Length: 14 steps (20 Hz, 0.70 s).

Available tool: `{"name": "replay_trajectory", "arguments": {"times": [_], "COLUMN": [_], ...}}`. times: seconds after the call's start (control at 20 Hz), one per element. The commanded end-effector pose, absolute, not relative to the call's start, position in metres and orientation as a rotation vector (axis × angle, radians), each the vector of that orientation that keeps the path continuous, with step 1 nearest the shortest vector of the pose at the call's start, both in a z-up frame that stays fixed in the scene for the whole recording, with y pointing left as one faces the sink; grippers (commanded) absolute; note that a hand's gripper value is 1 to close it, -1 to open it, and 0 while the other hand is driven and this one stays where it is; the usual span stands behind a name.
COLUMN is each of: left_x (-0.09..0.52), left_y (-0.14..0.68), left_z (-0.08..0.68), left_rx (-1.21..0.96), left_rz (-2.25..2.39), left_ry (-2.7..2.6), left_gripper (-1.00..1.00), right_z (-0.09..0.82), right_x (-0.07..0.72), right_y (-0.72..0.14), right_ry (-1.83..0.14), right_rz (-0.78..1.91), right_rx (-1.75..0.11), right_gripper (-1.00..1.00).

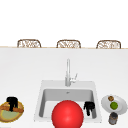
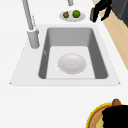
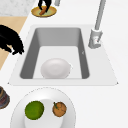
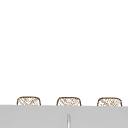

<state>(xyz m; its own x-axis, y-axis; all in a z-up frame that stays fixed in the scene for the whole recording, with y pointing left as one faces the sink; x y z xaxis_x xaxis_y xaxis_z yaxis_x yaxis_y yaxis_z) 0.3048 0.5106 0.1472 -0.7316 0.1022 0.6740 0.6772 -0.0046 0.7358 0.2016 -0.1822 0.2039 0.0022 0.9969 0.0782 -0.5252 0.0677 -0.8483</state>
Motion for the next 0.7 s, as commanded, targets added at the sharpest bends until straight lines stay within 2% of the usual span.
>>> {"name": "replay_trajectory", "arguments": {"times": [0.0, 0.05, 0.1, 0.2, 0.65], "left_x": [0.305, 0.305, 0.305, 0.308, 0.315], "left_y": [0.523, 0.519, 0.518, 0.516, 0.491], "left_z": [0.136, 0.140, 0.141, 0.157, 0.191], "left_rx": [-0.809, -0.823, -0.820, -0.723, -0.726], "left_rz": [-1.774, -1.757, -1.753, -1.715, -1.751], "left_ry": [-1.864, -1.862, -1.868, -1.922, -1.863], "left_gripper": [1.00, 1.00, -1.00, -1.00, -1.00], "right_z": [0.204, 0.204, 0.204, 0.204, 0.204], "right_x": [0.202, 0.202, 0.202, 0.202, 0.202], "right_y": [-0.182, -0.182, -0.182, -0.182, -0.182], "right_ry": [-0.842, -0.842, -0.842, -0.842, -0.842], "right_rz": [1.380, 1.380, 1.380, 1.380, 1.380], "right_rx": [-0.734, -0.734, -0.734, -0.734, -0.734], "right_gripper": [0.00, 0.00, 0.00, 0.00, 0.00]}}
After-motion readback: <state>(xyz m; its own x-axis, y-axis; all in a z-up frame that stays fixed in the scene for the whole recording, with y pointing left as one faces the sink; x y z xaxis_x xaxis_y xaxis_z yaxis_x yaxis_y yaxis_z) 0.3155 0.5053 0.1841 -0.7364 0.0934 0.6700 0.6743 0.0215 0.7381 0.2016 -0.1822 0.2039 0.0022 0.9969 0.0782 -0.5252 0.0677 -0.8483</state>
